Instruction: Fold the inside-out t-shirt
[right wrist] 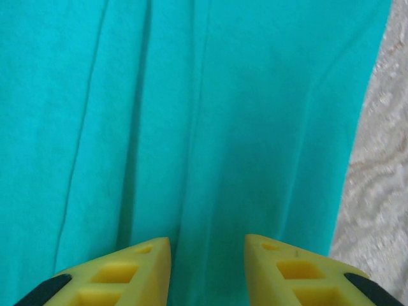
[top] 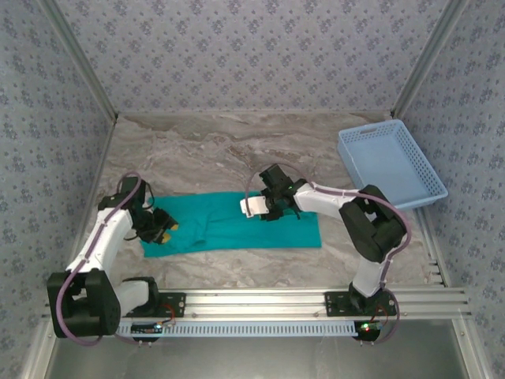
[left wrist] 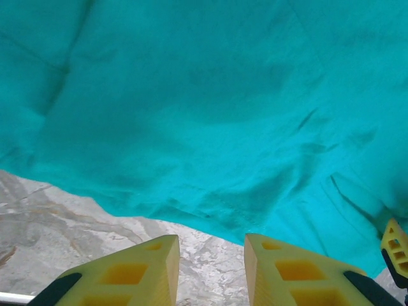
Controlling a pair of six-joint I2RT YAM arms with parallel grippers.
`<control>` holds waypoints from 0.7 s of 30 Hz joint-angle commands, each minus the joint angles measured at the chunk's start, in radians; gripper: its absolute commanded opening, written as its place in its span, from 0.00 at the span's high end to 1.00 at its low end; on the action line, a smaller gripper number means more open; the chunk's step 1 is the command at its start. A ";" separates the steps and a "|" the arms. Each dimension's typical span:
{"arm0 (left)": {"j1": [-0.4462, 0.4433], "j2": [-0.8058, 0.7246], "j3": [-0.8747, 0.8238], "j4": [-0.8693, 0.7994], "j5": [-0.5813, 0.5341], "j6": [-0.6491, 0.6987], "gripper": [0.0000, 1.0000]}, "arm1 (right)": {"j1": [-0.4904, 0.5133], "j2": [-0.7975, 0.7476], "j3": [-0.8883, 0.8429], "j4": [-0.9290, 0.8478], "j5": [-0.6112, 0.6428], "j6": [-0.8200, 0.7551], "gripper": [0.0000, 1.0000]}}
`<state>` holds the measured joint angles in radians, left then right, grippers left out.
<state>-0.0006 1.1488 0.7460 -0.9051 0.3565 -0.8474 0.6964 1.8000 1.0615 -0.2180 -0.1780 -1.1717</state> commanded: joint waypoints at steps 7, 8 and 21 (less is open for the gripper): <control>-0.033 0.041 0.043 0.042 -0.010 -0.022 0.67 | 0.021 0.066 0.018 0.069 -0.007 0.009 0.70; -0.034 0.044 0.040 0.044 -0.013 -0.019 0.67 | 0.023 0.069 0.018 0.078 -0.001 0.013 0.71; -0.034 0.053 0.012 0.071 -0.016 -0.023 0.68 | 0.038 0.029 0.055 0.018 -0.016 0.026 1.00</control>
<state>-0.0330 1.2007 0.7639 -0.8337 0.3511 -0.8585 0.7250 1.8633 1.0798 -0.1497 -0.1764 -1.1488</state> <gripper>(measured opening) 0.321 0.060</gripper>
